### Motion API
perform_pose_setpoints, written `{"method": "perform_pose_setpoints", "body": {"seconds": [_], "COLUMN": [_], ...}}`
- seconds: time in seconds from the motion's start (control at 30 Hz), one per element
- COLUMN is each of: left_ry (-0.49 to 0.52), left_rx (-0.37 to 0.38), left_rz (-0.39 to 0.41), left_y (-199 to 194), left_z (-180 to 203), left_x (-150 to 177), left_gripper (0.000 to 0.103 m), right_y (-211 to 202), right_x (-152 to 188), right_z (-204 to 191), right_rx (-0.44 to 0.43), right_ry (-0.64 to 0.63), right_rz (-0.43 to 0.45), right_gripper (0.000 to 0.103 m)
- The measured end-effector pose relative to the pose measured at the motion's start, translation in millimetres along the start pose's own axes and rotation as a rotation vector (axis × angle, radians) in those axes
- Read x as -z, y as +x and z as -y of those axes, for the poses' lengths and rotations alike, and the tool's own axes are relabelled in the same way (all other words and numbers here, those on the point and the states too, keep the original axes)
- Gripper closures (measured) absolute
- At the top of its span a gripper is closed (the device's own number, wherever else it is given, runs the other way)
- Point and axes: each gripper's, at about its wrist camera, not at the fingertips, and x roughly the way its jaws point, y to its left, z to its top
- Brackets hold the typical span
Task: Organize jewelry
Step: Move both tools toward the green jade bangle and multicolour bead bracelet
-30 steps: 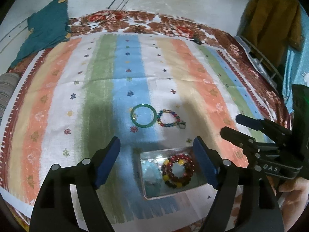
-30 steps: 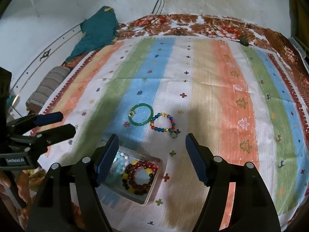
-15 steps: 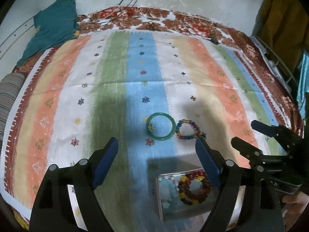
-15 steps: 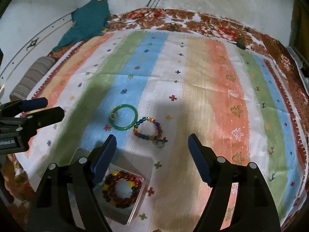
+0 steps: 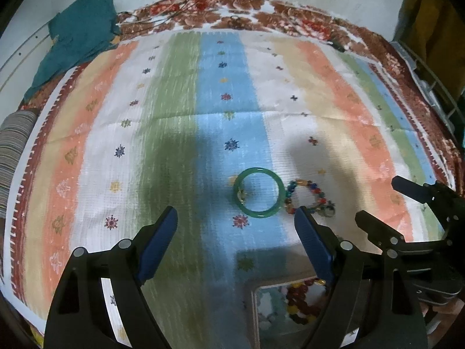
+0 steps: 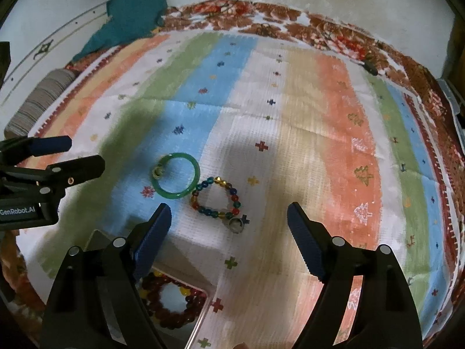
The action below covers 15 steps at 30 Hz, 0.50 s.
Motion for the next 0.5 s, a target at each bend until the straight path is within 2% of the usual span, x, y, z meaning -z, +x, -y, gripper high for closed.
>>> {"method": "perform_pose_setpoints", "body": {"seconds": [0.3, 0.5], "left_ry": [0.009, 0.022], "left_rx": [-0.004, -0.013], "left_rz": [-0.035, -0.068], "left_y": [28, 49], "left_z": [1, 0], "left_x": [-12, -18], "left_gripper": [0.021, 0.021], "right_y": [32, 46], "right_x": [-7, -11], "right_z": [10, 14], "right_rx": [-0.011, -0.002], "right_ry": [0.025, 0.021], "right_rz": [-0.061, -0.071], "right_gripper": [0.021, 0.021]}}
